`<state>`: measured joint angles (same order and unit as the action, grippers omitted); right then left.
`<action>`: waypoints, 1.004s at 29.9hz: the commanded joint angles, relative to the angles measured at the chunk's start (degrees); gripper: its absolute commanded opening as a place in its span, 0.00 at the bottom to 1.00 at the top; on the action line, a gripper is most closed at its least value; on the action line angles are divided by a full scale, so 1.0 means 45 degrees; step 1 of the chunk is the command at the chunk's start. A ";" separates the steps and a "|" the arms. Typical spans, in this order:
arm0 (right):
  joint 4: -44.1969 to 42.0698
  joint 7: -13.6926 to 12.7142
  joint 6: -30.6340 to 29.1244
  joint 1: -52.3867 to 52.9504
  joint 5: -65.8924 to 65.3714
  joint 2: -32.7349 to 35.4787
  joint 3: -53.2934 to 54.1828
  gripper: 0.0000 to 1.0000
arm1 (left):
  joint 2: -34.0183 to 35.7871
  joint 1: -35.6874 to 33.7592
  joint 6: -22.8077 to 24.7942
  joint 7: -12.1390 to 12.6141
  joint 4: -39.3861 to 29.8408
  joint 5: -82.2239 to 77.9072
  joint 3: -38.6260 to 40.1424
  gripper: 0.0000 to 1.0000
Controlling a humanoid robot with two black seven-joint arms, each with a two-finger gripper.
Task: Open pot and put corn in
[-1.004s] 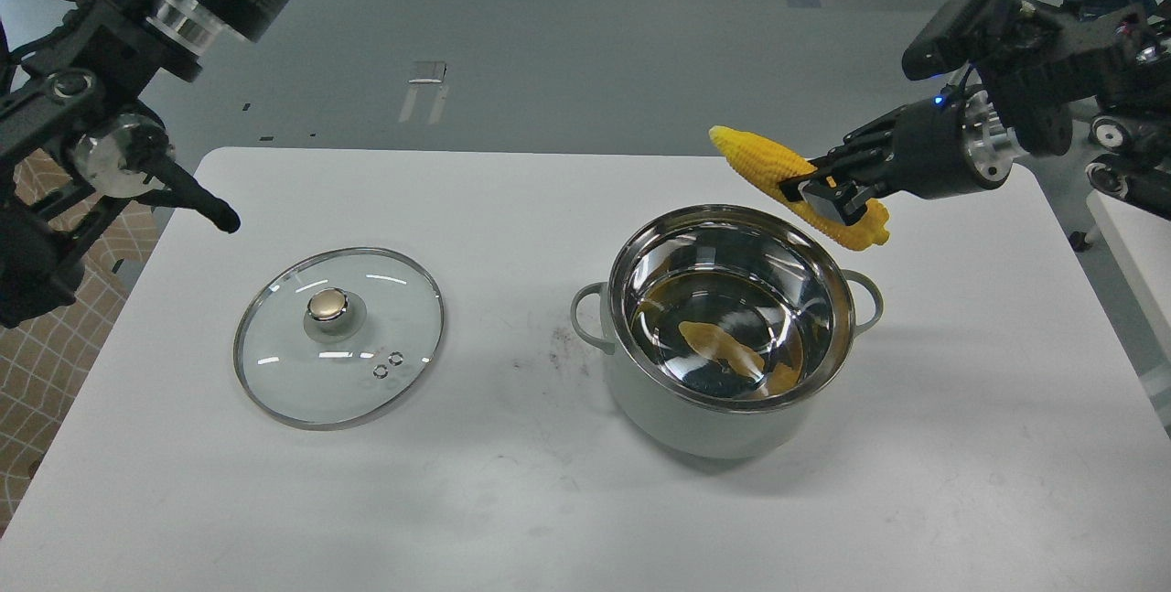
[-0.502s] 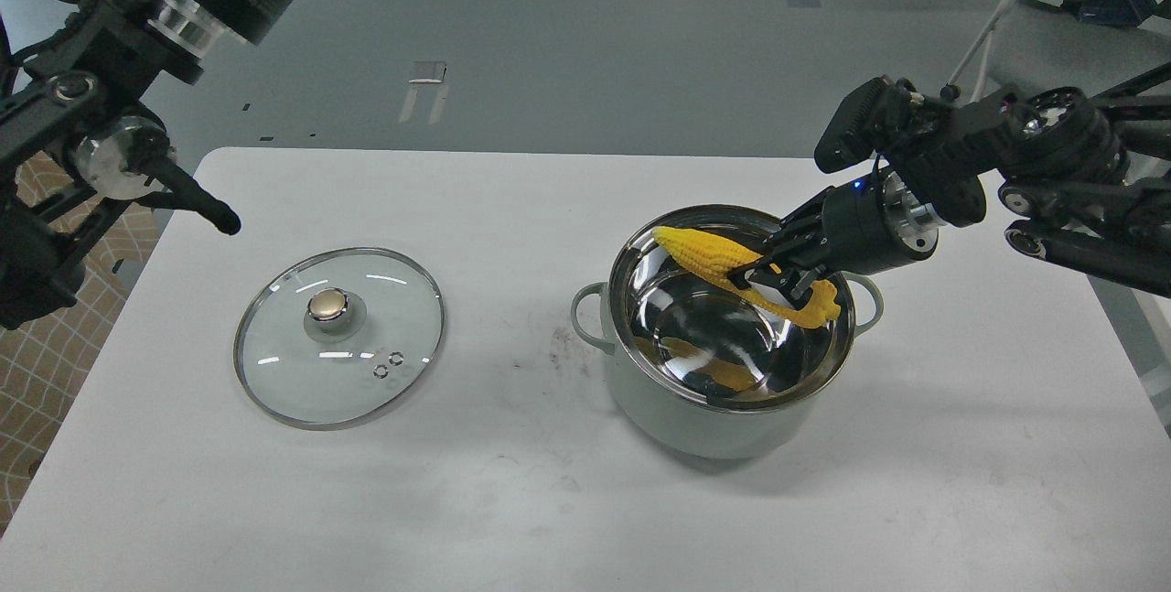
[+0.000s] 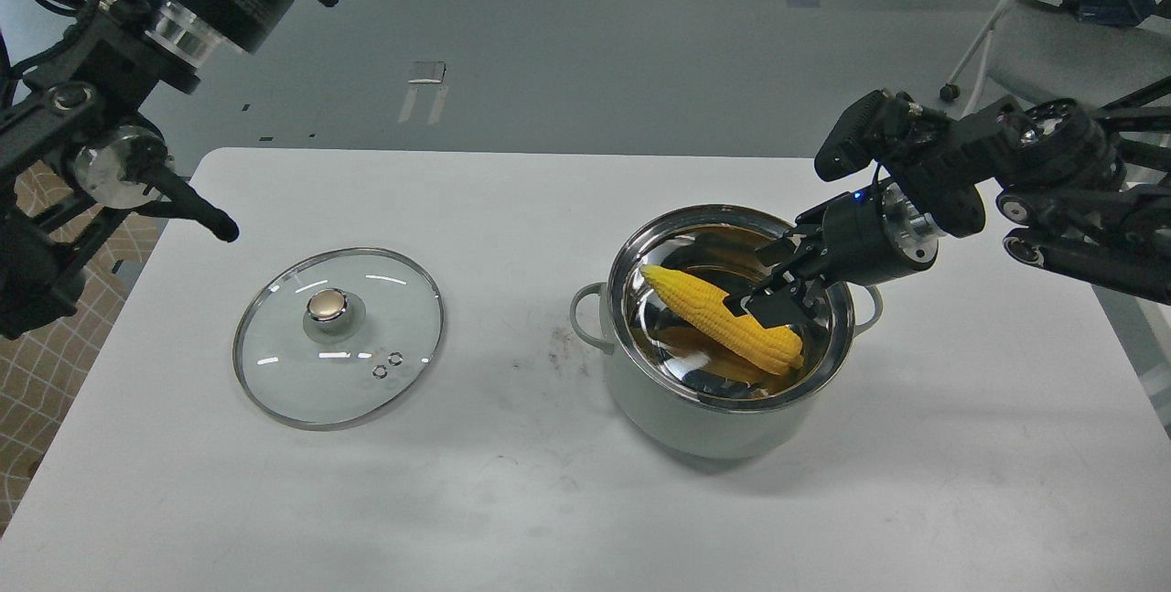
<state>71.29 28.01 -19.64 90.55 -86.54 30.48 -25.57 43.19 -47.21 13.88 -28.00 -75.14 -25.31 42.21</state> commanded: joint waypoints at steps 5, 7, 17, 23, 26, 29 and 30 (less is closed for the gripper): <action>-0.1913 -0.0002 0.0106 0.0191 0.2822 0.0141 0.1365 0.89 | 0.0012 0.0042 -0.0057 0.0000 0.0000 -0.0039 -0.0006 0.96; -0.3121 -0.0002 0.0107 0.0133 0.4186 0.0258 0.2105 0.94 | -0.0007 0.0062 -0.0058 0.0000 0.0058 -0.0058 -0.0025 0.98; -0.5977 -0.0002 0.0360 -0.1876 0.9384 0.0630 0.5251 1.00 | -0.0494 0.0159 -0.0019 0.0000 0.0565 -0.0059 -0.0045 0.98; -0.6701 -0.0002 0.1219 -0.4454 1.2081 0.0454 0.8160 1.00 | -0.1822 0.0218 0.0623 0.0850 0.2204 0.0098 -0.0006 0.98; -0.6681 -0.0002 0.1220 -0.6169 1.3154 0.0182 1.0361 1.00 | -0.2757 0.0276 0.2105 0.1514 0.3529 0.0156 0.0013 0.98; -0.6701 -0.0002 0.1142 -0.7537 1.3936 -0.0597 1.2178 1.00 | -0.3753 0.0529 0.2675 0.1593 0.4778 0.0409 0.0052 0.98; -0.6759 -0.0002 0.1122 -0.8065 1.4113 -0.1007 1.3018 1.00 | -0.4202 0.0569 0.2754 0.1594 0.5481 0.0526 0.0149 0.98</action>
<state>41.19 27.99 -14.24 60.48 -26.00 29.85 23.91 28.99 -45.43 24.16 -21.22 -57.25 -24.12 42.29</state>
